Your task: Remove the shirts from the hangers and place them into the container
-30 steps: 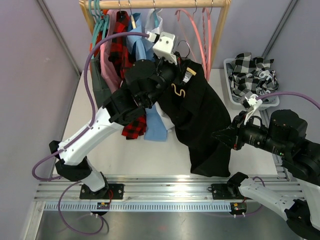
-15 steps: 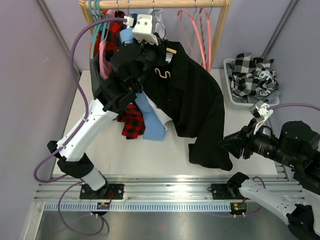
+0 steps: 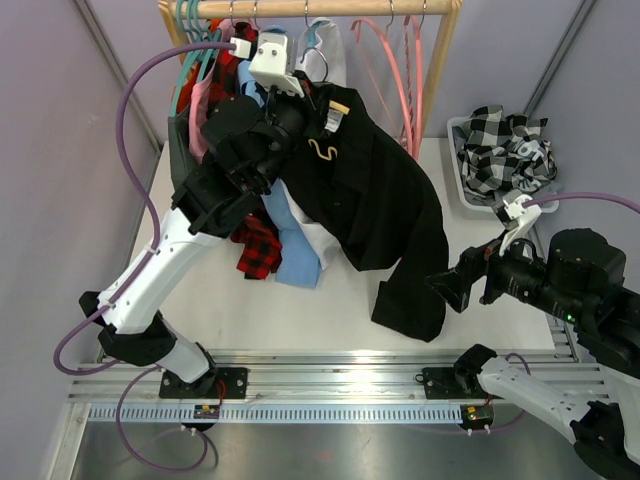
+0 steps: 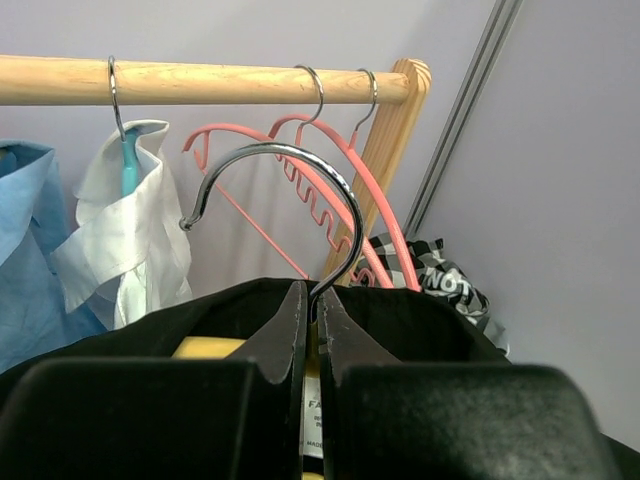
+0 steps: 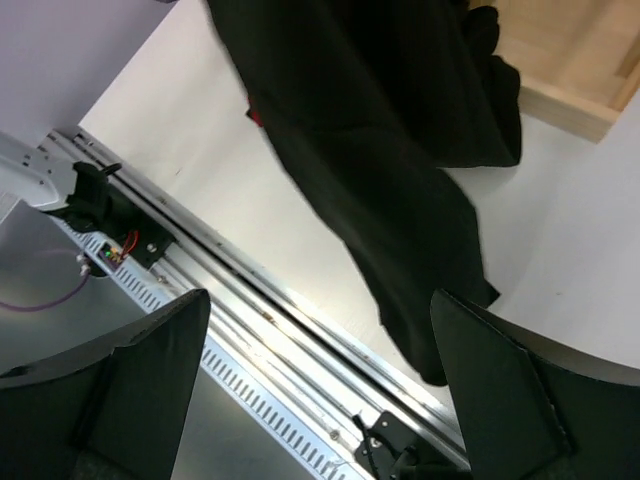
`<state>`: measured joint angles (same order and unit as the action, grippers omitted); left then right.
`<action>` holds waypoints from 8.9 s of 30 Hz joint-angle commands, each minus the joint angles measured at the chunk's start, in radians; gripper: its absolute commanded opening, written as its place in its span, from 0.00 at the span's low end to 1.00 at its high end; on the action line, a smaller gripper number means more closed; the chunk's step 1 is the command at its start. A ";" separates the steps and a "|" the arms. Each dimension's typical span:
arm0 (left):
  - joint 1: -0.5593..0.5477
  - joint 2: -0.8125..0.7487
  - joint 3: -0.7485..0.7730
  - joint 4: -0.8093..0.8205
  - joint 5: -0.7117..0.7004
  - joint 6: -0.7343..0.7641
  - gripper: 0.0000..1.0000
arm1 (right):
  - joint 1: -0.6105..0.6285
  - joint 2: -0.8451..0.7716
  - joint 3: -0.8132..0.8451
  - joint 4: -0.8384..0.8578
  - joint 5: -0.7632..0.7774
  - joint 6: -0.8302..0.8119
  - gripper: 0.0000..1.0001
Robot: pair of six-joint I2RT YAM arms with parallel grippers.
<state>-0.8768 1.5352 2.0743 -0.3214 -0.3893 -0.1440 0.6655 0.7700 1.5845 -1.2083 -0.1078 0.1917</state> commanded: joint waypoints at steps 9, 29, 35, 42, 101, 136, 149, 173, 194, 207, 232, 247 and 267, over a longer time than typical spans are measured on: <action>0.002 -0.053 -0.022 0.105 0.075 -0.062 0.00 | 0.005 0.057 -0.069 0.240 0.030 -0.084 0.93; 0.004 -0.047 0.061 0.156 -0.132 0.136 0.00 | 0.005 -0.066 -0.034 0.035 0.184 -0.005 0.00; 0.004 -0.136 -0.026 0.238 -0.201 0.210 0.00 | 0.005 -0.075 -0.023 -0.016 0.512 0.101 0.00; 0.004 -0.274 -0.175 0.355 -0.255 0.228 0.00 | 0.005 -0.101 -0.029 -0.115 0.971 0.271 0.00; -0.252 -0.406 -0.832 -0.173 -0.160 -0.439 0.00 | 0.005 0.155 -0.035 0.062 0.130 0.095 0.99; -0.223 0.063 -0.385 -0.260 -0.250 -0.318 0.00 | 0.180 0.161 -0.242 0.053 0.097 0.150 0.99; -0.175 0.120 -0.309 -0.301 -0.232 -0.299 0.00 | 0.178 0.160 -0.235 0.007 0.131 0.130 0.21; -0.185 -0.297 -0.535 -0.113 -0.097 -0.266 0.99 | 0.178 0.094 0.031 -0.177 0.361 0.095 0.00; -0.188 -0.715 -0.865 -0.182 -0.160 -0.371 0.99 | 0.178 0.265 0.241 0.088 0.585 -0.035 0.00; -0.188 -0.843 -0.973 -0.231 -0.143 -0.431 0.99 | 0.178 0.603 0.481 0.337 0.714 -0.150 0.00; -0.188 -0.968 -1.016 -0.289 -0.175 -0.463 0.99 | -0.087 0.917 0.723 0.328 0.508 -0.081 0.00; -0.188 -0.945 -1.014 -0.275 -0.168 -0.470 0.99 | -0.086 0.796 0.568 0.277 0.373 -0.070 0.64; -0.188 -0.922 -1.027 -0.314 -0.163 -0.483 0.99 | 0.052 0.187 -0.667 0.363 0.475 0.486 1.00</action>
<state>-1.0599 0.5968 1.0512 -0.6590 -0.5381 -0.6106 0.7136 0.9463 1.0443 -0.8627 0.3344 0.4583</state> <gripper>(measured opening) 0.987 0.993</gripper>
